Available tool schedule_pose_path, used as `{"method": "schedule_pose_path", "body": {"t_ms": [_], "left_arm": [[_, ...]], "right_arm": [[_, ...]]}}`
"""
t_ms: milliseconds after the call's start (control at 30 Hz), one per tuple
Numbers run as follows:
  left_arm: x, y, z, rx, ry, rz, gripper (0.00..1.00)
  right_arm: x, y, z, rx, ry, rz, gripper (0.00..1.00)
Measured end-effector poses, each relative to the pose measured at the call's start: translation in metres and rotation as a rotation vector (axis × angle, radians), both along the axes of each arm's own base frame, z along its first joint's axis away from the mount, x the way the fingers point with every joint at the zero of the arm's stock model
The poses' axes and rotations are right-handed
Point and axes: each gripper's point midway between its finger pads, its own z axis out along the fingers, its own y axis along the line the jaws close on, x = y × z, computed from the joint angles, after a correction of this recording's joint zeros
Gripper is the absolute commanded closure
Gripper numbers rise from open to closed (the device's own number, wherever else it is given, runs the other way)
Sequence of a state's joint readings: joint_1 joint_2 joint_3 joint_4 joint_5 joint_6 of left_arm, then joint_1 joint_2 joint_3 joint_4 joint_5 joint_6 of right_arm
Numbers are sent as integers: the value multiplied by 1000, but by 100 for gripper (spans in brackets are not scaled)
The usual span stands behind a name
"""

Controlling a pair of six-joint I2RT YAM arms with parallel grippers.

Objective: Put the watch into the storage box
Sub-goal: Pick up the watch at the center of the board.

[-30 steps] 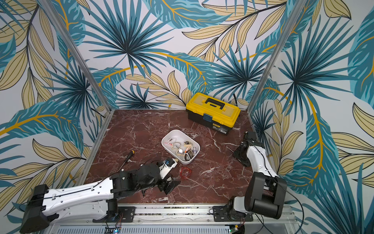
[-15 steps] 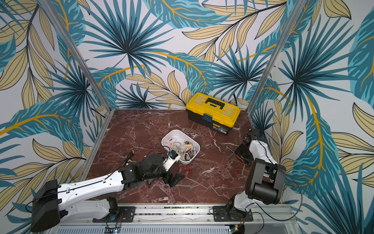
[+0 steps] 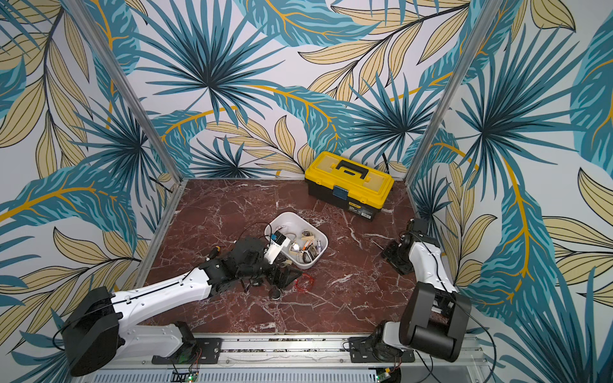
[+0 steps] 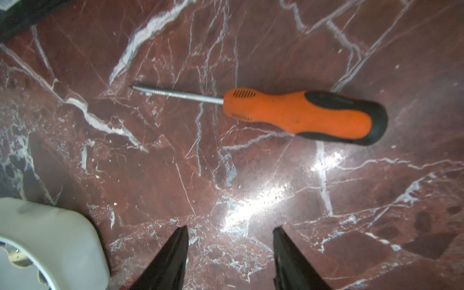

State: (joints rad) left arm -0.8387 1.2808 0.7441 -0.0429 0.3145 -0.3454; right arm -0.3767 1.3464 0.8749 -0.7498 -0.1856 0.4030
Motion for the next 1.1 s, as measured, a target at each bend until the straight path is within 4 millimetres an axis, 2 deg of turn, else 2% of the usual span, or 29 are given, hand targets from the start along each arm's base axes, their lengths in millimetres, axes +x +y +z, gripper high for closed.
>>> {"method": "schedule_pose_path", "body": {"t_ms": [133, 267, 400, 533, 600, 800, 1000, 1100], "left_arm": [[-7, 4, 7, -42, 48, 5, 0], [-13, 18, 14, -91, 88, 44, 0], [-13, 23, 18, -118, 129, 68, 0], [-14, 25, 7, -97, 192, 93, 1], [-15, 25, -2, -79, 233, 107, 4], [-15, 29, -36, 31, 329, 190, 7], [-12, 18, -41, 125, 335, 216, 7], [-8, 20, -46, 172, 342, 240, 9]], "right_arm": [[-12, 15, 2, 27, -24, 25, 36], [-12, 26, 6, 34, -46, 59, 36], [-14, 35, 8, 35, -61, 88, 35], [-13, 41, 12, 46, -86, 108, 33], [-12, 44, 13, 56, -95, 117, 30], [-9, 54, 18, 75, -133, 158, 14], [-9, 72, 30, 75, -187, 229, 1], [-11, 87, 39, 65, -231, 287, 0]]}}
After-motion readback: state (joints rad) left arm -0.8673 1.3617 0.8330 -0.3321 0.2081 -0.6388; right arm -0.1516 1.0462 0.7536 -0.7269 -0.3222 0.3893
